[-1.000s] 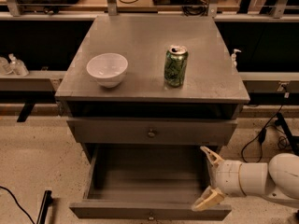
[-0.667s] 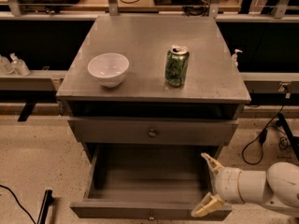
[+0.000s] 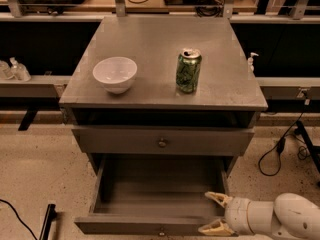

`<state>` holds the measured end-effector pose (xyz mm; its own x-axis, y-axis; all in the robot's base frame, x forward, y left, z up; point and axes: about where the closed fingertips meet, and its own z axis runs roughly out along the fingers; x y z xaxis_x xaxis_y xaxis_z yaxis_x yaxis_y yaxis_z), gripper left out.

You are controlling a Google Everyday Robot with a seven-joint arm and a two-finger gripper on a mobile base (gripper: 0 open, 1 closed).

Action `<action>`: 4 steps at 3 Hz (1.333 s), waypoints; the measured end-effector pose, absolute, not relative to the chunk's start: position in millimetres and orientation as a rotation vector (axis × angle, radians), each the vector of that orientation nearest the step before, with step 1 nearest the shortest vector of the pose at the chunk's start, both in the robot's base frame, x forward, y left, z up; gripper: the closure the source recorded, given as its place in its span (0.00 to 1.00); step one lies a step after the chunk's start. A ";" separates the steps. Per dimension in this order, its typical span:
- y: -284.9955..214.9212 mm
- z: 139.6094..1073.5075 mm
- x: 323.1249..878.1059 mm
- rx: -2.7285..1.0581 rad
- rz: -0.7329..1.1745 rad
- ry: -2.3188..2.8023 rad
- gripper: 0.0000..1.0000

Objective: Close middle drawer

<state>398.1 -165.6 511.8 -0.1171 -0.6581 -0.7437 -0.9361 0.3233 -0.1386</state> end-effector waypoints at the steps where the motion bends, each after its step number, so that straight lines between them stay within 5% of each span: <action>1: -161.6 498.8 391.6 -1.411 0.494 1.848 0.37; 4: -152.6 447.0 382.1 -1.329 0.505 1.837 0.99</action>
Offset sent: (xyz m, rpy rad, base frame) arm -0.0175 0.0077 -0.0448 0.0768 -0.0387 -0.0645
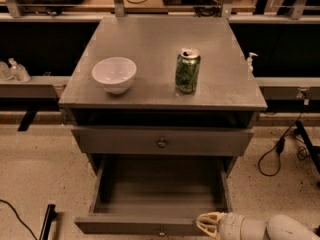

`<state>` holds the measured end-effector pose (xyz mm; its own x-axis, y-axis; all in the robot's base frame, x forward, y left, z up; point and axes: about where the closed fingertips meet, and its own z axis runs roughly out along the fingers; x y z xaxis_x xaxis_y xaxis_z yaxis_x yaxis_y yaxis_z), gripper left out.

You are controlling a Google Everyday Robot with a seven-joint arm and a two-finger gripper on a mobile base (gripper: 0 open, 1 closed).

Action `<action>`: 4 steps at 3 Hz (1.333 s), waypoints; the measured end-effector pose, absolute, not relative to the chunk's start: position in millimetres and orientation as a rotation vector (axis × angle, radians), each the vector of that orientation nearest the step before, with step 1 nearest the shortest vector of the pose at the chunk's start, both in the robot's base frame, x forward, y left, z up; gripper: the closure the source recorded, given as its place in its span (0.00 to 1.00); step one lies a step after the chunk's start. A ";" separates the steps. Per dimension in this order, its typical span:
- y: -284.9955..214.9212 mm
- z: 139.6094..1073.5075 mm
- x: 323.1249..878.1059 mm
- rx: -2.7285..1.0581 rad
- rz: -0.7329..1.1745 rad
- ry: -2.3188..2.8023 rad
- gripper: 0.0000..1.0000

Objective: Close middle drawer

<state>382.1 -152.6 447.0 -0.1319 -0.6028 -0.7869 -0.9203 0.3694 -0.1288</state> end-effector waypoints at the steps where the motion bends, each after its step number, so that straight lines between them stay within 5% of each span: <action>1: -152.6 450.3 382.1 -1.329 0.505 1.837 1.00; 4: -133.2 516.8 394.7 -1.295 0.379 1.598 1.00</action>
Offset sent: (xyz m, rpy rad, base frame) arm 0.0028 0.0179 0.0639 0.0526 -0.2330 0.0465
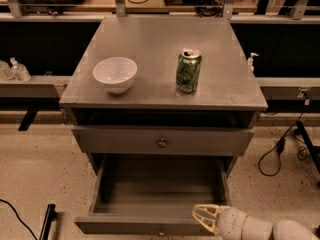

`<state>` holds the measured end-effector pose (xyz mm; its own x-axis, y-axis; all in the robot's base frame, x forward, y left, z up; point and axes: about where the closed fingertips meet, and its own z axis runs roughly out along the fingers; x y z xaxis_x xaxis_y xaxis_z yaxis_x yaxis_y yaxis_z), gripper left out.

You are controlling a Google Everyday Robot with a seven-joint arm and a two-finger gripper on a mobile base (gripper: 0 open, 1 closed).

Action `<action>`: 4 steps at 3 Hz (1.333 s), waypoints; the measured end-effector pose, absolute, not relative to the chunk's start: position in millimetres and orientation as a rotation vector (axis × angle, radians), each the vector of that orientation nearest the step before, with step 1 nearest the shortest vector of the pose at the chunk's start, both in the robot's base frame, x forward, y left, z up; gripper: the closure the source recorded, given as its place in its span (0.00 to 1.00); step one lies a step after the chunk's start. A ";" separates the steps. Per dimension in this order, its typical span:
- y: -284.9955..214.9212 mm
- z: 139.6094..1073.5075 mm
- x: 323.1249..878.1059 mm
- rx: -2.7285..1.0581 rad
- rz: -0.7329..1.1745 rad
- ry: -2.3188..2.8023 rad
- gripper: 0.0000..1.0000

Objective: Close middle drawer

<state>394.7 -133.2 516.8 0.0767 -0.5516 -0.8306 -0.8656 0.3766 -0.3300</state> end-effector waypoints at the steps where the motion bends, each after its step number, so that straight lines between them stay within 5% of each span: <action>1: -124.0 512.6 388.5 -1.330 0.407 1.592 1.00; 4: -123.6 428.5 360.5 -1.407 0.580 1.734 1.00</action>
Offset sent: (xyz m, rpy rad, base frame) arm -0.0302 0.0162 -0.0332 -0.0508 0.1094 0.1092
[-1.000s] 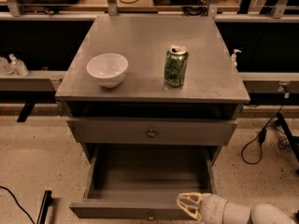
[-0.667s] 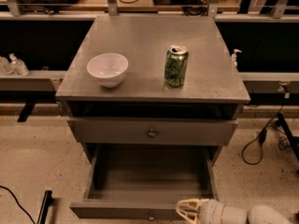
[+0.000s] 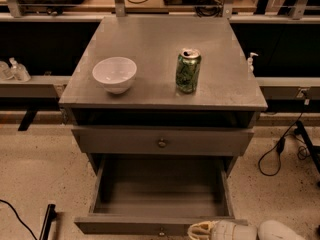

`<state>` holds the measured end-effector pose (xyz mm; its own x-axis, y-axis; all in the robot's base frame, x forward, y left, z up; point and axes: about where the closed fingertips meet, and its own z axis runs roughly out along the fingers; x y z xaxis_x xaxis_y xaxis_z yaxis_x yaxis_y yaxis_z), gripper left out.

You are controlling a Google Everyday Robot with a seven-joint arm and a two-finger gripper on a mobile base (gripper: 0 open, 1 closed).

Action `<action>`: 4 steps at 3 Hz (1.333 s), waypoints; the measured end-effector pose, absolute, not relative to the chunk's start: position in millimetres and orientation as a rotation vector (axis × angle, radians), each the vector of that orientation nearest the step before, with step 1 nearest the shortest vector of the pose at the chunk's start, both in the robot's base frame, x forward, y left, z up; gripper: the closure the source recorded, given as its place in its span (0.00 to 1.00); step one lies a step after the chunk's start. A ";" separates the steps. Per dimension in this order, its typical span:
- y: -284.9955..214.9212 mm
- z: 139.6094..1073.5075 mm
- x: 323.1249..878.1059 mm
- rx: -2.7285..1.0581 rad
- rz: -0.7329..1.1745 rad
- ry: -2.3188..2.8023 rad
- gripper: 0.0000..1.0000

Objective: Close middle drawer

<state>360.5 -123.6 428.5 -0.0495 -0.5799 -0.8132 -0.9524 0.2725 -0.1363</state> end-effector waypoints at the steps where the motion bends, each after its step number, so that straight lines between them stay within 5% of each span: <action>1: -128.6 403.7 351.2 -1.412 0.613 1.779 1.00; 4: -139.8 403.3 410.4 -1.311 0.503 1.805 1.00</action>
Offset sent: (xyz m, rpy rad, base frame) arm 0.0196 -0.0134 -0.0591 -0.0527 0.0813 -0.0809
